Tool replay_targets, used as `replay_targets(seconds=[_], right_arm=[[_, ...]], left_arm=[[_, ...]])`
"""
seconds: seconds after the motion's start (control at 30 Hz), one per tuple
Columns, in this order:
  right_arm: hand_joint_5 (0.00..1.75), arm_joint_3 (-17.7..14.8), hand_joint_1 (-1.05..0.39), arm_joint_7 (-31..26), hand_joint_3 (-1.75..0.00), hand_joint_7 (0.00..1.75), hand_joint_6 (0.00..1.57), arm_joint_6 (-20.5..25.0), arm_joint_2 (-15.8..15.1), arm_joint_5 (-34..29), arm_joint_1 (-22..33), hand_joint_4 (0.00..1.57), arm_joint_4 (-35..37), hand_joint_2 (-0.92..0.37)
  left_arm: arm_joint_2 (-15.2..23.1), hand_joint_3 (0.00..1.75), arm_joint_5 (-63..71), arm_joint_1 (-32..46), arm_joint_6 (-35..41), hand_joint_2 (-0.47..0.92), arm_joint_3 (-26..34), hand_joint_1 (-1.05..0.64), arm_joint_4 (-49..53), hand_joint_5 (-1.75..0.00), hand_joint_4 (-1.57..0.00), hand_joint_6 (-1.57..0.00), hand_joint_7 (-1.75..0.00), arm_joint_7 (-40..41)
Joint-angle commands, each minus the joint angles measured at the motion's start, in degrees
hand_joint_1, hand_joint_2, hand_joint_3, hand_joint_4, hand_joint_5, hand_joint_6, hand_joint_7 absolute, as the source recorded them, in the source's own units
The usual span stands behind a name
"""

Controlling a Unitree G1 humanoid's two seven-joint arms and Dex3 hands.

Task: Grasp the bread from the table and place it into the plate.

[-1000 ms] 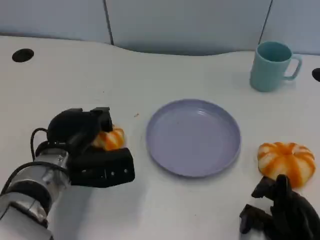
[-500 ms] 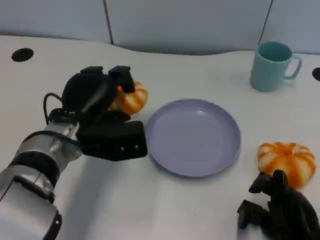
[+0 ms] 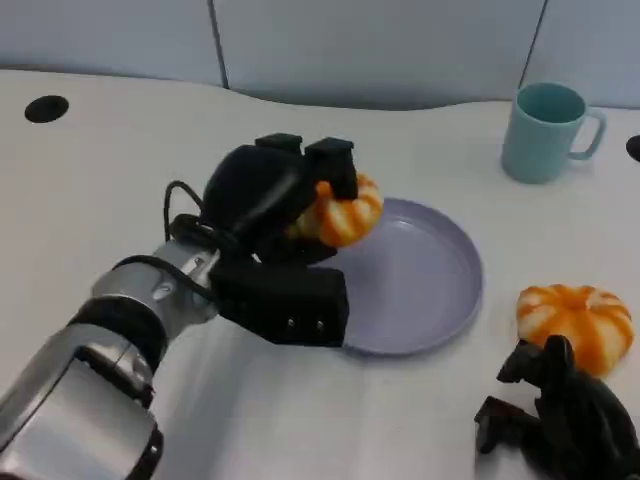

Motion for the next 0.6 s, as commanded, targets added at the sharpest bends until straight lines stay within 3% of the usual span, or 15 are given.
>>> replay_targets(seconds=[0.03,0.17,0.33,0.47,0.5,0.6], right_arm=[[1.35,-0.60,-0.44,1.06,-0.55,1.29,1.03,0.07,-1.30,0.41,1.10,1.17,0.73,-0.92],[1.33,-0.94,-0.44,2.09,-0.54,1.30,1.02,-0.61,-1.19,0.57,1.18,1.18,1.08,-0.92],[1.31,-0.45,-0.45,2.44,-0.52,1.28,1.05,-1.69,-1.05,-0.01,1.59,1.20,0.91,-0.92],[1.30,-0.11,-0.45,2.28,-0.53,1.25,1.05,-1.58,-0.88,-0.04,2.19,1.21,0.16,-0.92],[1.28,0.02,-0.46,1.71,-0.52,1.23,1.06,-1.16,-0.86,-0.24,2.37,1.23,-0.34,-0.92],[1.30,0.29,-0.45,0.74,-0.53,1.23,1.05,-0.43,-0.73,-0.19,2.78,1.21,-1.34,-0.92]], left_arm=[[-2.08,1.19,0.76,-2.59,0.19,0.47,-1.29,-0.23,0.18,-1.75,-0.89,-0.72,-1.75,-0.40],[-3.69,1.20,0.65,-2.54,0.89,0.47,-1.62,-0.21,0.50,-1.75,-0.90,-0.72,-1.75,-0.09],[-5.88,1.17,-0.29,-3.44,4.19,0.52,-1.14,-0.25,1.07,-1.75,-0.94,-0.76,-1.75,-5.48],[-7.09,1.14,-2.21,-4.60,7.86,0.58,0.00,-0.26,1.39,-1.75,-0.92,-0.72,-1.73,-14.45],[-7.38,1.09,-2.68,-4.81,8.86,0.59,0.40,-0.27,1.38,-1.69,-0.86,-0.72,-1.55,-16.27],[-8.21,1.06,-4.25,-5.30,11.55,0.59,1.64,-0.23,1.25,-1.55,-0.81,-0.76,-1.34,-20.83]])
